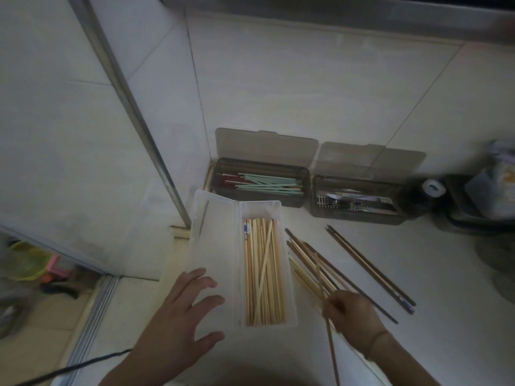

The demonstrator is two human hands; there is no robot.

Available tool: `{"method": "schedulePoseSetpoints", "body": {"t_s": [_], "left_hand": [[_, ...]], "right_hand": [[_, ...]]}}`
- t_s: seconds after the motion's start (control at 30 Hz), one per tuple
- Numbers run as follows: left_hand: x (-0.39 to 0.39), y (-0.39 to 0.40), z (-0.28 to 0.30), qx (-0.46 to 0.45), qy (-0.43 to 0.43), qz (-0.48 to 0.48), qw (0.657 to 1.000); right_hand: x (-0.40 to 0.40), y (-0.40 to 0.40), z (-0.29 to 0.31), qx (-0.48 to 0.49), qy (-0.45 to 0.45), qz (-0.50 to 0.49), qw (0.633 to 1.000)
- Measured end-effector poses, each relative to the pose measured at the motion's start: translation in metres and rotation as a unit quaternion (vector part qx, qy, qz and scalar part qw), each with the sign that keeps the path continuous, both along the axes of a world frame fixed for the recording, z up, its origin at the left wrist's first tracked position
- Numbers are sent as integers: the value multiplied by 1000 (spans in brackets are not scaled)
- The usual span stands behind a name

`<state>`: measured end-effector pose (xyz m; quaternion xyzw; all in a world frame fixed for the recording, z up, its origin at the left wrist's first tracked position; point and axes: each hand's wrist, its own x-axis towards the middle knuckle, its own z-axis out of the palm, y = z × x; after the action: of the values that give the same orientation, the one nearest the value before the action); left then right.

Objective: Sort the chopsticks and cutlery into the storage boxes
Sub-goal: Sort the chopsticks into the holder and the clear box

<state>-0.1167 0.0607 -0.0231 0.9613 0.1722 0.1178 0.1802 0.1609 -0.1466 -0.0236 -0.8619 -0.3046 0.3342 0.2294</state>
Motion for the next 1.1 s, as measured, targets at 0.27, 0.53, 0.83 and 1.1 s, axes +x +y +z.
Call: {"method": "schedulePoseSetpoints", "body": {"t_s": [0.27,0.53,0.83,1.1], "left_hand": [[0,0,-1,-2,4,1,1000],[3,-1,5,4,-11,-2,1000],[3,-1,3,17,-8,2,1000],[1,-2,-7,-11,-58,7,998]], "right_hand": [[-7,65,37,224,188,-99,951],[-33,156,13,83,-135,131,979],[-74,115,-3,-54,-246,350,902],[-37,-3,-11,132,-237,42,962]]}}
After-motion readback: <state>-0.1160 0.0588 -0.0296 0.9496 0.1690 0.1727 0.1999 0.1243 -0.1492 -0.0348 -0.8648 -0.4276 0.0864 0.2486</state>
